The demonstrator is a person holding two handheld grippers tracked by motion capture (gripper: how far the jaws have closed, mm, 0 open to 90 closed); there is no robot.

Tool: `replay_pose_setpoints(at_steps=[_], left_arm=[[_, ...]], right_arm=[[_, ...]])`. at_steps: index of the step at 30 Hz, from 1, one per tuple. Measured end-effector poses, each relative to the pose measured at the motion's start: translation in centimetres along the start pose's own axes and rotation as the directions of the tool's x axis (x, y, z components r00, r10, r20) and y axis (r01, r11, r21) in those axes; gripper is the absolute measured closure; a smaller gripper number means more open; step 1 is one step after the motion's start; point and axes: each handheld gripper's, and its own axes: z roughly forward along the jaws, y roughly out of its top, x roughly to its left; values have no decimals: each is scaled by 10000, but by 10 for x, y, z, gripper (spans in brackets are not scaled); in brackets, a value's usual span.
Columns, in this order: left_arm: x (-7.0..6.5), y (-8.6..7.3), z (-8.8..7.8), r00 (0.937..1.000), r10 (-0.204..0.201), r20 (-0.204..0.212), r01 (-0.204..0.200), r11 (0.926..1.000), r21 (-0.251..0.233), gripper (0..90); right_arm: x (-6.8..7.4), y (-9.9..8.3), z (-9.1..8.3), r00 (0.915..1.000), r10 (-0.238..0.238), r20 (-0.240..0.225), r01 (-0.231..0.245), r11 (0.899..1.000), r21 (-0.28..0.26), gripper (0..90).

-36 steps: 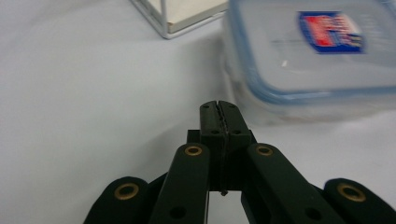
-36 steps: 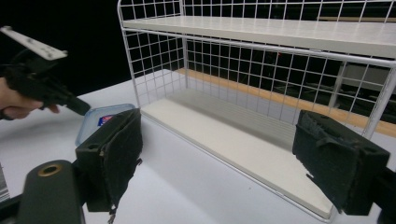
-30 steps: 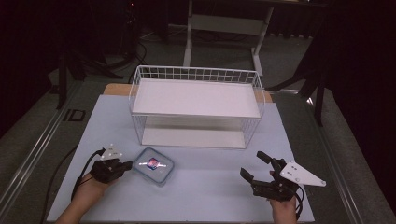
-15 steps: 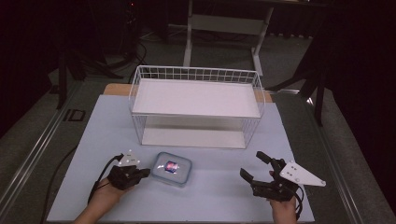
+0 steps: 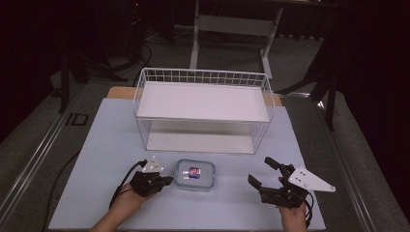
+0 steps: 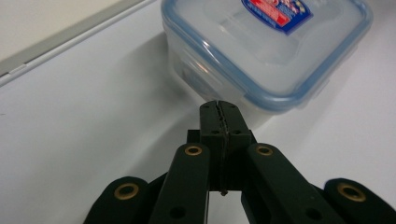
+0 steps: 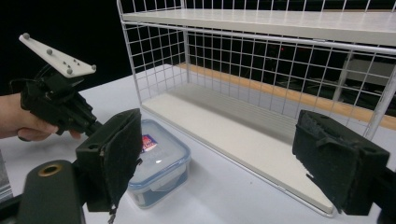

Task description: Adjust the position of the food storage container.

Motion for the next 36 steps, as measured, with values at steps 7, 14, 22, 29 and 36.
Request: replay_pose_setpoints(at_steps=[7, 14, 22, 29, 36], left_arm=[[-7, 8, 8, 9997, 215, 121, -216, 9997, 75, 900], [-10, 16, 22, 9994, 269, 199, -272, 9995, 131, 900], [-14, 32, 41, 9995, 285, 162, -287, 9995, 125, 900], [-17, 38, 51, 9991, 354, 248, -359, 9992, 179, 900], [-18, 42, 57, 9986, 356, 398, -361, 9993, 128, 900]], right_arm=[[0, 0, 0, 10000, -7, -12, 7, 10000, 29, 160], [1, 0, 1, 10000, -69, -47, 70, 9999, 79, 160], [2, -2, 2, 9999, -28, -125, 30, 9999, 150, 160], [2, -2, 1, 9999, -6, -168, 8, 9999, 142, 160], [2, -2, 2, 9998, 14, -201, -10, 9998, 195, 160]])
